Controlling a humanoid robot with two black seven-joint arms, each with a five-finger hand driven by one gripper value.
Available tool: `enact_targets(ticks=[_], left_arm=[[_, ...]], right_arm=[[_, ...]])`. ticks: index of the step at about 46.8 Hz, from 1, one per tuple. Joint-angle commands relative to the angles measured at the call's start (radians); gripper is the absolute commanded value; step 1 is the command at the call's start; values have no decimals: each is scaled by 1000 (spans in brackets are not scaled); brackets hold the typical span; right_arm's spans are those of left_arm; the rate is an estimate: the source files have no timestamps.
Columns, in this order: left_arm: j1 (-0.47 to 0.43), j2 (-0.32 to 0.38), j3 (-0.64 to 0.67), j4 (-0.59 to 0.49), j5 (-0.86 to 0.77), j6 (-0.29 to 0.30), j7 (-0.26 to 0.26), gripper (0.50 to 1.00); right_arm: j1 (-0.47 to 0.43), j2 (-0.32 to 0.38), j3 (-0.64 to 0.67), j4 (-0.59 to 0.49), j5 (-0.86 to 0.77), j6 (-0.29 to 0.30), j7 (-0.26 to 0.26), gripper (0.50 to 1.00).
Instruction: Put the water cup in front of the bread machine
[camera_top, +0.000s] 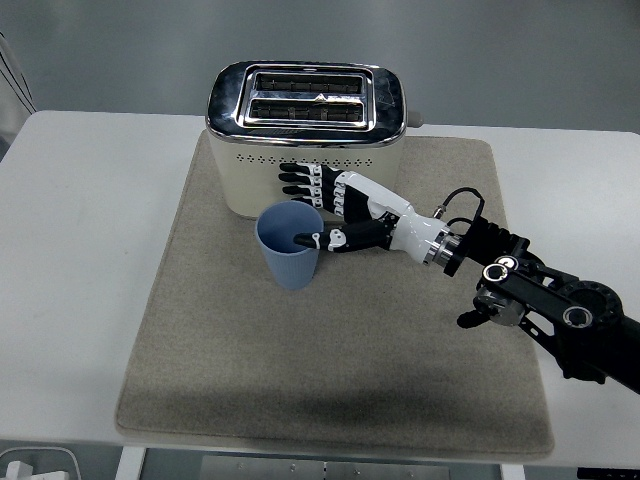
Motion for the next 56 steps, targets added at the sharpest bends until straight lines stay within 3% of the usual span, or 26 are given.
enact_targets(ticks=[1, 9, 22, 43, 56], left_arm=[[0, 0, 0, 0, 0, 0, 0, 1000], [0, 0, 0, 0, 0, 0, 0, 1000], [0, 0, 0, 0, 0, 0, 0, 1000], [0, 0, 0, 0, 0, 0, 0, 1000], [0, 0, 0, 0, 0, 0, 0, 1000]], right_arm=[[1, -2, 2, 1, 3, 0, 1, 915], [16, -18, 15, 3, 9, 9, 1, 915], [23, -69, 61, 12, 14, 126, 7, 915], [23, -107, 92, 34, 14, 221, 36, 915], [24, -213, 169, 34, 95, 327, 36, 915]])
